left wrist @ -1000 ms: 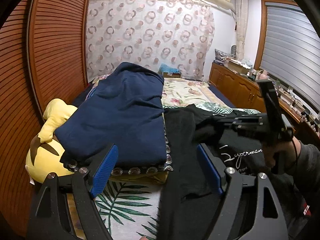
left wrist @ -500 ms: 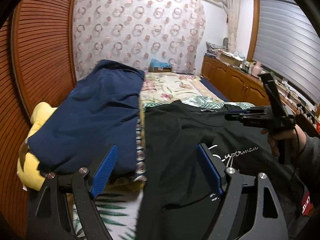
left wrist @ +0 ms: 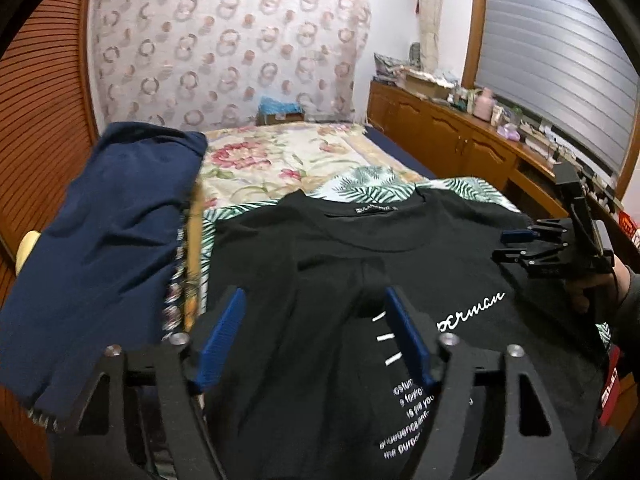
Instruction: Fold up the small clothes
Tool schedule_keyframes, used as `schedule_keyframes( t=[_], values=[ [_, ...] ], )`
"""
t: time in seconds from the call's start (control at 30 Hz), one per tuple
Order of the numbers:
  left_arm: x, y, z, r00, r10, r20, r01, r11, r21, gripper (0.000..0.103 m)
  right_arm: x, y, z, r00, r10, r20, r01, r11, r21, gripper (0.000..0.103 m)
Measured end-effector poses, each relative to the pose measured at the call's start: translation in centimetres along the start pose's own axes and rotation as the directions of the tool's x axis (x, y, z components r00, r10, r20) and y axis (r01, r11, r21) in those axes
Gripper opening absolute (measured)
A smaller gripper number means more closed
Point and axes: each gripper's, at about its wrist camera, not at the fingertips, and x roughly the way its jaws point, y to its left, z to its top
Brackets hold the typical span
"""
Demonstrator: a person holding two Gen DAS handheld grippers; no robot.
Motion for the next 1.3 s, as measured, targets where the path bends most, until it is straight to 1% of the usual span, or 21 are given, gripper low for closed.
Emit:
schedule_keyframes(
  t=[0.07,0.17,0.23,0.3,0.43,0.53,0.57,0.6,0.67,0.73,0.83,0.9,1.0,1.13,1.3],
  values=[
    [1.1,-0.3,0.5,1.0,0.014,-0.024,-0.013,1.0,0.013,0.055,-0.1,-0.3,0.4,1.0,0.015,0.017,-0.015,1.0,0.015,0.051],
    [2.8,-0.5,1.1,0.997,0.028,-0.066,-0.026,0.999,0.03,0.046,0.2,-0.5,1.0,0.999,0.008,0.038,-0.008,1.0,0.009,0.052],
    [3.8,-0.7,1.4,0.995,0.041,-0.089,-0.037,0.998,0.041,0.044,0.0,-0.2,0.4,0.997,0.0,0.072,0.0,1.0,-0.003,0.054],
    [4.9,-0.7,1.7,0.992,0.056,-0.117,-0.051,0.998,0.049,0.042,0.0,-0.3,0.3,0.997,0.009,0.075,-0.01,1.0,0.007,0.055],
    [7.2,-0.4,1.9,0.974,0.129,-0.187,-0.118,0.991,0.068,0.036,-0.3,-0.8,-1.1,0.997,-0.006,0.08,0.006,1.0,-0.001,0.056],
    [8.1,0.2,1.8,0.961,0.168,-0.219,-0.152,0.985,0.087,0.028,-0.3,-1.0,-1.3,0.997,-0.006,0.08,0.006,1.0,0.002,0.057],
    [8.2,0.2,1.8,0.958,0.178,-0.223,-0.161,0.983,0.094,0.023,-0.3,-1.1,-1.2,0.997,-0.005,0.079,0.005,1.0,0.003,0.057],
    [8.1,0.2,1.7,0.958,0.183,-0.222,-0.164,0.981,0.102,0.017,-0.3,-1.1,-1.2,0.997,-0.006,0.079,0.006,1.0,0.003,0.057],
    [7.9,0.5,1.9,0.959,0.184,-0.217,-0.164,0.981,0.109,0.007,-0.4,-1.3,-1.2,0.997,-0.006,0.079,0.006,1.0,0.003,0.057],
    [7.1,0.5,2.2,0.963,0.187,-0.193,-0.167,0.979,0.115,0.004,-0.4,-1.3,-1.2,0.997,-0.006,0.079,0.006,1.0,0.003,0.057],
    [5.1,1.4,3.3,0.969,0.209,-0.134,-0.197,0.976,0.097,0.003,-0.4,-1.3,-1.2,0.997,-0.007,0.078,0.007,1.0,0.003,0.058],
    [3.4,2.7,4.3,0.972,0.217,-0.096,-0.212,0.976,0.051,0.003,-0.4,-1.3,-1.2,0.997,-0.007,0.078,0.007,1.0,0.003,0.058],
    [1.2,5.5,5.4,0.967,0.248,-0.048,-0.249,0.968,-0.013,0.003,-0.4,-1.3,-1.2,0.997,-0.007,0.078,0.007,1.0,0.003,0.058],
    [0.0,7.5,5.3,0.964,0.262,-0.037,-0.264,0.963,-0.052,0.003,-0.4,-1.4,-1.2,0.997,-0.008,0.078,0.008,1.0,0.003,0.058],
    [-0.2,8.0,4.7,0.966,0.259,-0.03,-0.26,0.961,-0.09,0.003,-0.4,-1.5,-1.3,0.997,-0.008,0.078,0.008,1.0,0.003,0.059]
  ],
)
